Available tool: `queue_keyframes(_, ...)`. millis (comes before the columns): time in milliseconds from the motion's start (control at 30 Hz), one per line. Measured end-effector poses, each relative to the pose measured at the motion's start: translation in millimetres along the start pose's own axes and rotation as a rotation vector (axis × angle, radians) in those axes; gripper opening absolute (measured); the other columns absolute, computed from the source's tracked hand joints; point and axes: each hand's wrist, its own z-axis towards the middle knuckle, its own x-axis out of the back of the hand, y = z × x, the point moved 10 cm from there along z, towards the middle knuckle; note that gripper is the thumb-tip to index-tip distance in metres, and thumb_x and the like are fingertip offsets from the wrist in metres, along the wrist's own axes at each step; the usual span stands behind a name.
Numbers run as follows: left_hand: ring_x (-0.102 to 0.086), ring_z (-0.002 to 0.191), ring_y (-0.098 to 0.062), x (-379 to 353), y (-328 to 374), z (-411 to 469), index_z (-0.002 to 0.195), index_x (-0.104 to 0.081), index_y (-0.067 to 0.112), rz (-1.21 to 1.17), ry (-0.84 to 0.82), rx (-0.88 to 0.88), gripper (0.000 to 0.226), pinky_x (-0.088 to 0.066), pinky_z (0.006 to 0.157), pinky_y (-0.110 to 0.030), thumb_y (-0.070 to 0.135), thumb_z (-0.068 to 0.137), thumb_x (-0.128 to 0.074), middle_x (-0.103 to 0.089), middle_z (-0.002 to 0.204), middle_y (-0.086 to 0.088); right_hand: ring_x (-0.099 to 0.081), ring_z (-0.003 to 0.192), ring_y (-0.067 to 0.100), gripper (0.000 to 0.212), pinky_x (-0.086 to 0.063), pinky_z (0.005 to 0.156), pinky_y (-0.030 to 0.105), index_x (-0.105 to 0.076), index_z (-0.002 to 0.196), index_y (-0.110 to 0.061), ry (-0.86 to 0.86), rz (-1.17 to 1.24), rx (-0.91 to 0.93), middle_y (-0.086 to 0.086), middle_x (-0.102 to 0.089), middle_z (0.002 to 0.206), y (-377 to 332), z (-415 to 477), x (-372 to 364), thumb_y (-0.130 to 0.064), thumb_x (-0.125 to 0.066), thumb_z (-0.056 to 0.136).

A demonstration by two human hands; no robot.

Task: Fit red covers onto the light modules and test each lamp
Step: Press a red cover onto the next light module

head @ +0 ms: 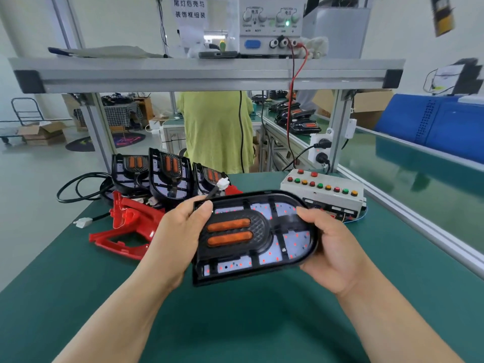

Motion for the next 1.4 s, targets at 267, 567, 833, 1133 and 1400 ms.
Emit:
queue_keyframes(267, -0.071, 0.103, -0.020, -13.5, -16.5, -30.0, 0.113, -0.069, 0.038, 0.154, -0.072, -0.009, 0.024, -0.052, 0.096, -0.051, 0.027, 0.102, -0.051, -0.076, 0.107, 0.003, -0.074, 0.094, 0.028, 0.038, -0.061, 0.075, 0.040, -0.078, 0.106, -0.012, 0.038, -0.127, -0.151, 0.016, -0.073, 0.113, 32.3, -39.2, 24.4, -0.032, -0.063, 0.077)
queue_keyframes(567, -0.065, 0.097, -0.003, -0.2, -13.6, -43.1, 0.103, -0.070, 0.036, 0.358, 0.002, -0.044, 0.020, -0.050, 0.093, -0.034, 0.044, 0.096, -0.053, -0.073, 0.099, 0.017, -0.070, 0.107, 0.033, 0.045, -0.060, 0.085, 0.043, -0.076, 0.110, -0.015, 0.138, -0.216, -0.092, 0.016, -0.072, 0.118, 35.4, -41.3, 27.4, -0.046, -0.052, 0.089)
queue_keyframes(833, -0.036, 0.046, -0.003, 36.1, -26.4, -25.9, 0.107, -0.069, 0.035, 0.359, 0.096, -0.017, 0.035, -0.031, 0.053, -0.026, 0.055, 0.101, -0.040, -0.052, 0.065, 0.008, -0.072, 0.088, 0.029, 0.030, -0.058, 0.084, 0.044, -0.069, 0.109, -0.003, 0.258, -0.446, -0.074, 0.018, -0.075, 0.104, 30.9, -44.3, 41.6, -0.027, -0.053, 0.102)
queue_keyframes(1133, -0.060, 0.082, -0.020, 82.5, -40.0, 11.4, 0.119, -0.069, 0.020, 0.793, 0.225, 0.098, 0.030, -0.045, 0.070, -0.030, 0.017, 0.101, -0.045, -0.066, 0.095, 0.000, -0.061, 0.092, 0.016, 0.035, -0.051, 0.096, 0.046, -0.068, 0.103, 0.004, 0.294, -0.721, -0.040, 0.021, -0.072, 0.103, 12.4, -28.8, 38.9, -0.029, -0.056, 0.101)
queue_keyframes(1400, -0.052, 0.107, -0.028, 61.4, -33.8, 26.0, 0.115, -0.065, 0.016, 1.376, 0.130, 0.123, 0.025, -0.049, 0.086, -0.041, 0.024, 0.099, -0.048, -0.051, 0.115, -0.008, -0.065, 0.099, 0.024, 0.027, -0.048, 0.104, 0.049, -0.072, 0.093, -0.007, 0.348, -0.718, -0.035, 0.016, -0.073, 0.104, 19.6, -22.1, 55.4, -0.030, -0.058, 0.100)
